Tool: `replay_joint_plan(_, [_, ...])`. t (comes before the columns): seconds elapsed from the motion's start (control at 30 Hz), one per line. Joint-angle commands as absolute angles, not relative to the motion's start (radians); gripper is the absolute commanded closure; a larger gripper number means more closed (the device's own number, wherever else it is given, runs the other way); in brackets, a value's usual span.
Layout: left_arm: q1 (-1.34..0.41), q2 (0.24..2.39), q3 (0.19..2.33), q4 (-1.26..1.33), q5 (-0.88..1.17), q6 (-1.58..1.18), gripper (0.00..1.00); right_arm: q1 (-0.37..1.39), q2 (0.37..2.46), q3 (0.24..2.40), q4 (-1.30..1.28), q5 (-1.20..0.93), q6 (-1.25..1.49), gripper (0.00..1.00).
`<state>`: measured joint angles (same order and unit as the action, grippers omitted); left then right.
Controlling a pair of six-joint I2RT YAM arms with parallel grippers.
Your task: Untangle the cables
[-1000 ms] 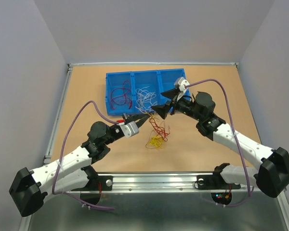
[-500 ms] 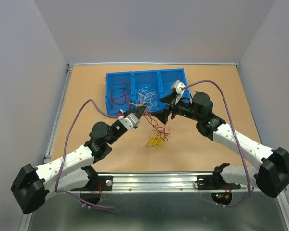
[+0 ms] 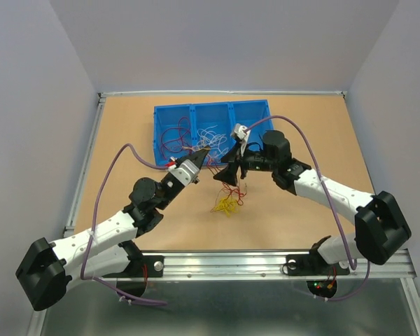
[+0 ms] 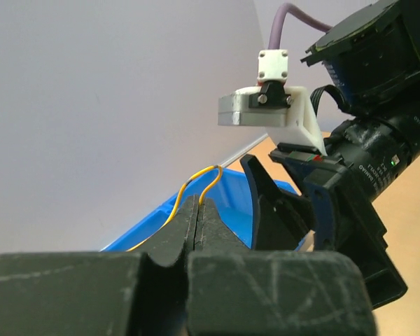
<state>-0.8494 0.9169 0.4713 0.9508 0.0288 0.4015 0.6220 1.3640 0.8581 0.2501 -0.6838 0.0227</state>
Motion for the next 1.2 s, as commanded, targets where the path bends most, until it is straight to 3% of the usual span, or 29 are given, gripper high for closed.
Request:
replay_joint_plan(0.0, [-0.851, 0.9, 0.471, 1.049, -0.051, 0.384, 1.0, 0.637, 1.402, 0.966, 0.258, -0.744, 0.014, 0.28])
replay_joint_plan(0.07, [-0.851, 0.896, 0.466, 1.071, -0.066, 0.376, 1.0, 0.644, 1.43, 0.979, 0.255, -0.742, 0.02, 0.48])
replay_joint_plan(0.1, [-0.851, 0.893, 0.46, 1.074, -0.071, 0.373, 1.0, 0.646, 1.436, 0.992, 0.247, -0.738, 0.021, 0.71])
replay_joint_plan(0.17, [-0.851, 0.896, 0.465, 1.087, -0.124, 0.362, 1.0, 0.649, 1.44, 0.999, 0.236, -0.697, 0.034, 0.99])
replay_joint_plan(0.37, [-0.764, 0.949, 0.515, 1.097, -0.357, 0.255, 1.0, 0.647, 1.262, 0.922, 0.199, -0.44, 0.092, 0.99])
replay_joint_plan(0.53, [-0.571, 0.968, 0.555, 1.012, -0.241, 0.042, 1.0, 0.647, 0.988, 0.78, 0.189, -0.108, 0.188, 0.99])
replay_joint_plan(0.7, [-0.535, 0.977, 0.56, 1.006, -0.219, 0.011, 1.0, 0.646, 0.714, 0.669, 0.198, 0.237, 0.247, 0.99])
replay_joint_plan(1.17, [-0.535, 0.994, 0.571, 0.997, -0.253, 0.017, 1.0, 0.646, 0.292, 0.511, 0.241, 0.463, 0.308, 0.99])
